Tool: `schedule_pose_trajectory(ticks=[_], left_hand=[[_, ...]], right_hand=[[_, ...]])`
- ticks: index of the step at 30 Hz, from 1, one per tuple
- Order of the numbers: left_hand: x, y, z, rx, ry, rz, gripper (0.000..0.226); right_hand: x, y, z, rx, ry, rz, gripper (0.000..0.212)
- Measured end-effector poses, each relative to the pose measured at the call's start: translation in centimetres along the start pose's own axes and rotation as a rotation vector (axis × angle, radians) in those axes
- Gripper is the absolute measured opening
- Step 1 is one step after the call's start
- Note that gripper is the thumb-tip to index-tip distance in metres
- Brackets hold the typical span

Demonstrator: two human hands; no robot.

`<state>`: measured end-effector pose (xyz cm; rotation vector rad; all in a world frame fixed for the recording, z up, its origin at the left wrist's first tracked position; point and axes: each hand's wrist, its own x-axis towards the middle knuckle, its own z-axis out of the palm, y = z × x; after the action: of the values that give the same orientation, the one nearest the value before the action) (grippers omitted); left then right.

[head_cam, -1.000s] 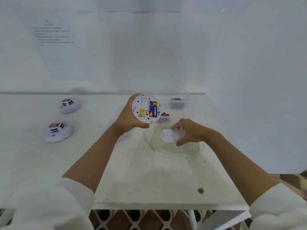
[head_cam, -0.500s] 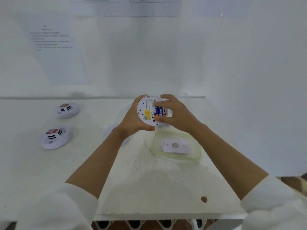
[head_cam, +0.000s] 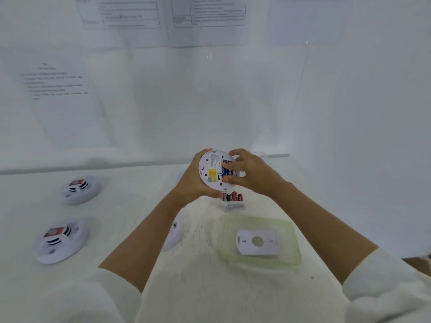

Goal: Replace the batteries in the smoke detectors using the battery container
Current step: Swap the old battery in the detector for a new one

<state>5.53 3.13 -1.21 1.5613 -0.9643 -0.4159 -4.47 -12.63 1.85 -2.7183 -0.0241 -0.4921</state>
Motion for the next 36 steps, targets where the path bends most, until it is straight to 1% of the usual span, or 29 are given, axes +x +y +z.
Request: schedule_pose_trajectory(ticks=[3,8,14,17,19,21,23,25,27,28,29,31,32,34,36], left_hand=[[0.9,-0.1,0.0,-0.003,-0.007,-0.003,0.103],[1.9,-0.4,0.0,-0.01,0.002,-0.015,0.101],[2.6,-0.8,0.3,0.001,0.001,-0.018,0.102],[3.0,-1.0,0.5,-0.006,-0.002,-0.006,0.102],[3.4,-1.1,0.5,-0.013,-0.002,0.002,0.102],[3.8,-1.2,0.6,-0.017,-0.009,0.011,0.101],[3.9,-1.5,0.5,-0.02,-0.017,0.01,0.101],[3.9,-1.8,0.2,-0.009,-0.009,0.008,0.102],[3.9,-2.0,0.0,-0.006,0.008,0.01,0.101],[3.9,-2.1,0.0,-0.006,0.012,0.009,0.101],[3.9,-2.1,0.0,-0.003,0.012,0.007,0.101],[3.8,-2.2,0.0,0.005,0.008,0.004,0.101],[3.8,-2.2,-0.1,0.012,0.009,0.002,0.101],[3.9,-2.2,-0.2,0.028,0.011,0.002,0.1],[4.0,-2.2,-0.3,0.039,0.018,0.013,0.098]], right_hand=[[0.4,0.6,-0.2,-0.075,0.001,-0.039,0.041],[1.2,2.1,0.1,-0.167,0.06,-0.166,0.037],[1.4,2.8,0.5,-0.219,0.106,-0.277,0.032],[1.7,3.0,0.3,-0.283,0.199,-0.38,0.028],[1.8,3.1,0.2,-0.383,0.239,-0.501,0.023],[2.0,3.4,0.2,-0.515,0.269,-0.626,0.027],[2.3,3.7,0.3,-0.551,0.29,-0.667,0.03],[2.4,4.0,0.7,-0.541,0.301,-0.664,0.029],[2.7,4.4,1.3,-0.522,0.323,-0.665,0.021],[2.7,4.5,1.5,-0.481,0.332,-0.644,0.013],[2.7,4.5,1.7,-0.407,0.334,-0.599,0.012],[2.7,4.7,1.7,-0.28,0.29,-0.482,0.026],[2.8,4.8,1.6,-0.269,0.248,-0.433,0.031],[2.8,5.1,1.5,-0.272,0.18,-0.382,0.036],[2.8,5.0,1.5,-0.212,0.143,-0.334,0.037]])
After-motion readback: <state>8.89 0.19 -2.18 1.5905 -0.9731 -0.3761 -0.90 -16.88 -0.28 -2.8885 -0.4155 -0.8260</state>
